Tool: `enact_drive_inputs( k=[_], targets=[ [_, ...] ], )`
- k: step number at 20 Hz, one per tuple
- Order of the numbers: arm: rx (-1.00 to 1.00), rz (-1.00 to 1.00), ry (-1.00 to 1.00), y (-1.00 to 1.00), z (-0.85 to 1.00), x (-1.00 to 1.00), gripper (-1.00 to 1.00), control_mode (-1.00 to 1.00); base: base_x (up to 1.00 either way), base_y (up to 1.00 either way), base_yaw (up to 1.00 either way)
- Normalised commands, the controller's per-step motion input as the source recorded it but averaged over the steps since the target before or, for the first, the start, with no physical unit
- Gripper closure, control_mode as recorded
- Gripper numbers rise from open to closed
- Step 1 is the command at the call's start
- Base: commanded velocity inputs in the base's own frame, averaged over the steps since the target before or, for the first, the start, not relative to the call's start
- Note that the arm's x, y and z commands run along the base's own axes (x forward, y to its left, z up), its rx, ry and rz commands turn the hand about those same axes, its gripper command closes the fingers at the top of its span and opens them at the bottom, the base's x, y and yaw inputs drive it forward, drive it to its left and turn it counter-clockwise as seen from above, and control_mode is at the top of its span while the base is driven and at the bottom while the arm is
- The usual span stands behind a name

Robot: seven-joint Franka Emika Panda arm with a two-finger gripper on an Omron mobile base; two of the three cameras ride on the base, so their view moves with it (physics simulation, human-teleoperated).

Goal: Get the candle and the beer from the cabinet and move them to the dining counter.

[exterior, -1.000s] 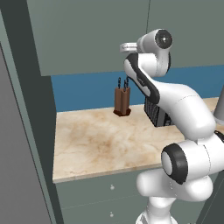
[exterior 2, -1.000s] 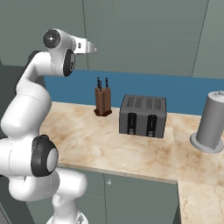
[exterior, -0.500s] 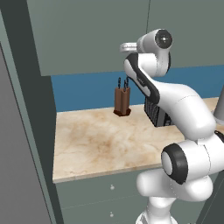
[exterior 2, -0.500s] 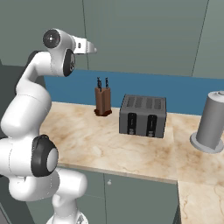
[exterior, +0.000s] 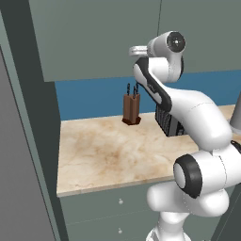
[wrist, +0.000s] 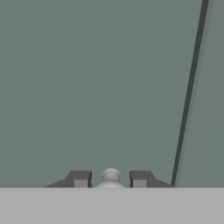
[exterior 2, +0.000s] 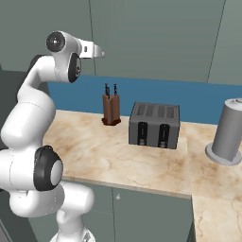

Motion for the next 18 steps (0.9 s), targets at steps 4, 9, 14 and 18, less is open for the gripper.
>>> enact_drive_inputs(
  k=[4,9,14,18],
  targets=[
    [0.00,0.00,0.00,0.00,0.00,0.00,1.00,-1.00,0.00,0.00,0.00],
    [0.00,0.00,0.00,0.00,0.00,0.00,1.00,-1.00,0.00,0.00,0.00],
    [0.00,0.00,0.00,0.00,0.00,0.00,1.00,-1.00,0.00,0.00,0.00],
    [0.00,0.00,0.00,0.01,0.00,-0.03,1.00,-1.00,0.00,0.00,0.00]
  ],
)
